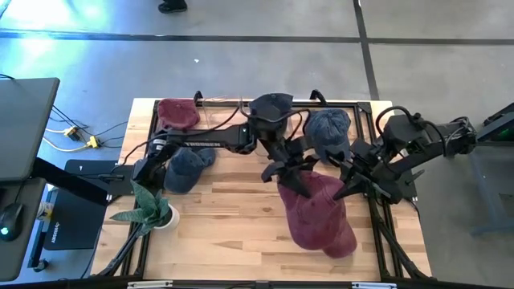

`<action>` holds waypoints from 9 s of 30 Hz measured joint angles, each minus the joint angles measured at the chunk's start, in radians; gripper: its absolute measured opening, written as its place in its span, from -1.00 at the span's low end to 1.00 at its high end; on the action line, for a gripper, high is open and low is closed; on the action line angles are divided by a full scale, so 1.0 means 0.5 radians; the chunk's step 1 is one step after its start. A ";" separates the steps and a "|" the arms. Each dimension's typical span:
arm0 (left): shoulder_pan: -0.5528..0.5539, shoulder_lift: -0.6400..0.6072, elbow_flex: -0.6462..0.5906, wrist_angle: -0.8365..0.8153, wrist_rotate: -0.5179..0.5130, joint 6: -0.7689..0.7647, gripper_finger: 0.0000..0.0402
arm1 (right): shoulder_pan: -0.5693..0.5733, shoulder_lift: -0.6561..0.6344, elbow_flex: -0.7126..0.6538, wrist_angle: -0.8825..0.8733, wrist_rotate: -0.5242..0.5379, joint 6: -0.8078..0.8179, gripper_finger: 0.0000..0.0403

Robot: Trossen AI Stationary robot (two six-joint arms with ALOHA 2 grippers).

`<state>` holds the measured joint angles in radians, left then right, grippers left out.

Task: Pick & Place hat
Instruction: Put the bottom left red cap into the left bin, then put the right blue cap into the right bin

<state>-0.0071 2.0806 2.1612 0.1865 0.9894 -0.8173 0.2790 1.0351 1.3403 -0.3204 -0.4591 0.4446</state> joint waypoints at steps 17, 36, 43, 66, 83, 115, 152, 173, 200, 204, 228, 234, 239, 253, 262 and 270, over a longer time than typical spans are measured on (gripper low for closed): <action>0.040 0.003 -0.002 0.580 0.225 -0.366 -0.94 | 0.021 0.016 0.000 0.008 -0.102 0.143 -0.91; 0.145 -0.035 -0.003 0.564 0.172 -0.257 -1.00 | 0.062 -0.276 0.000 -0.624 0.381 0.147 -0.27; 0.231 -0.040 0.001 -0.017 -0.085 0.263 -1.00 | 0.063 -0.381 -0.001 -1.160 0.701 0.143 -0.15; 0.808 -0.486 -0.005 -2.267 -1.014 1.879 -1.00 | -0.163 -0.242 -0.002 -1.171 1.643 -0.212 -0.02; 1.611 -0.621 -0.080 -2.885 -0.905 2.655 -1.00 | -1.049 0.218 -0.002 -0.355 1.039 -0.369 -0.02; 1.914 -0.850 -1.779 -1.131 -0.348 2.645 -1.00 | -1.602 0.190 -0.002 -0.287 0.573 -0.004 -0.02; 1.939 -0.845 -1.596 -1.772 -0.511 2.971 -0.04 | -1.604 0.198 -0.002 -0.481 0.568 0.158 -0.02; 1.862 -0.842 -1.454 -2.084 -0.734 3.144 -0.04 | -1.604 0.198 -0.002 -0.558 0.476 0.098 -0.02; 1.859 -0.840 -1.057 -2.303 -1.391 3.197 0.71 | -1.604 0.198 -0.002 -0.572 0.433 0.089 -0.02; 1.859 -0.840 -0.851 -2.499 -1.594 3.215 0.71 | -1.604 0.198 -0.002 -0.591 0.433 0.077 -0.02; 1.093 -0.842 -0.388 -2.051 -0.723 2.210 0.71 | -2.419 0.753 0.001 -1.361 -0.241 -0.809 -0.02; 0.818 -0.792 -0.385 -1.789 -1.021 1.938 0.71 | -2.549 1.054 0.001 -1.628 0.195 -1.394 0.08; 0.774 -0.706 -0.388 -1.715 -1.080 1.762 0.71 | -2.582 1.261 0.001 -1.690 0.722 -1.681 0.33; 0.772 -0.663 -0.388 -1.723 -1.056 1.724 0.71 | -2.673 1.605 -0.001 -1.547 0.941 -2.107 0.31; 0.773 -0.664 -0.388 -1.723 -1.047 1.816 0.71 | -2.682 1.781 -0.001 -1.512 0.926 -2.043 -0.30; 0.799 -0.664 -0.388 -1.725 -1.047 1.941 0.71 | -2.678 1.766 -0.003 -1.574 0.857 -1.886 -0.90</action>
<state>0.3924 1.7485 1.9671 -0.6758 0.4660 0.1532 -1.0599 1.9181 1.3388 -1.1074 -0.0304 -0.4986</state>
